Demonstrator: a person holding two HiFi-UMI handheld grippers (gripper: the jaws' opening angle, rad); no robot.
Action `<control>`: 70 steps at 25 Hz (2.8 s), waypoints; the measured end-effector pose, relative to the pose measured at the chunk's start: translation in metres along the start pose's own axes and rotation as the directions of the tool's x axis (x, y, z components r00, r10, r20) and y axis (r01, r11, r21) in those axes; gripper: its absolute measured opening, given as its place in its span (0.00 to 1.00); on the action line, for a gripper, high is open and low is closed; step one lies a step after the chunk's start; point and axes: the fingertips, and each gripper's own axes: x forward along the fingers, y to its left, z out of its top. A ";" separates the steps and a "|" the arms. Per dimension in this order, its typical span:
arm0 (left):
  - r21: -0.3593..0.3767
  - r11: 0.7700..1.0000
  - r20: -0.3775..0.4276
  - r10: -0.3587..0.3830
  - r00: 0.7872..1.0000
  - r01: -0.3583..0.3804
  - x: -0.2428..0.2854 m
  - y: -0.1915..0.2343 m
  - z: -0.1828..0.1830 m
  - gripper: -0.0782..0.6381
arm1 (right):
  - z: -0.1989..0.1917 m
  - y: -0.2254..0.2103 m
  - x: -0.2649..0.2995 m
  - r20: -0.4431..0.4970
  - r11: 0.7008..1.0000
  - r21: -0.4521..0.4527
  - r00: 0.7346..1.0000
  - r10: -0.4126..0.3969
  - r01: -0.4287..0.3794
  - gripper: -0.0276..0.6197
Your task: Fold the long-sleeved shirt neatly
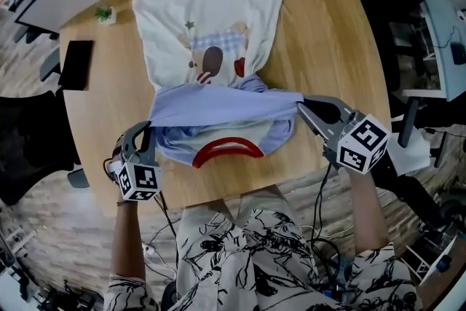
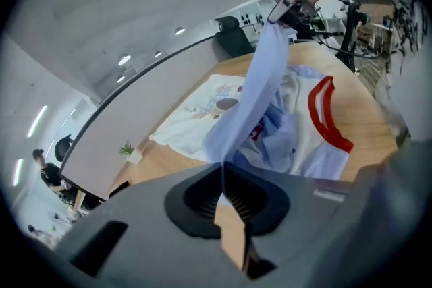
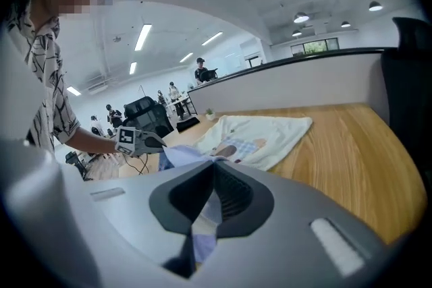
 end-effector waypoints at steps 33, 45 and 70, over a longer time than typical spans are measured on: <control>-0.191 0.958 0.135 -0.192 0.972 0.216 0.077 -0.177 0.206 0.54 | -0.006 -0.142 0.149 -0.313 0.900 -0.381 0.945 0.089 -0.211 0.34; -0.282 0.928 0.076 -0.232 0.970 0.244 0.113 -0.191 0.186 0.52 | -0.062 -0.109 0.178 -0.593 0.377 -0.711 0.794 0.132 -0.594 0.09; -0.294 0.902 0.068 -0.310 0.948 0.316 0.099 -0.216 0.170 0.61 | -0.059 -0.193 0.121 -0.587 0.334 -0.780 0.803 -0.100 -0.529 0.26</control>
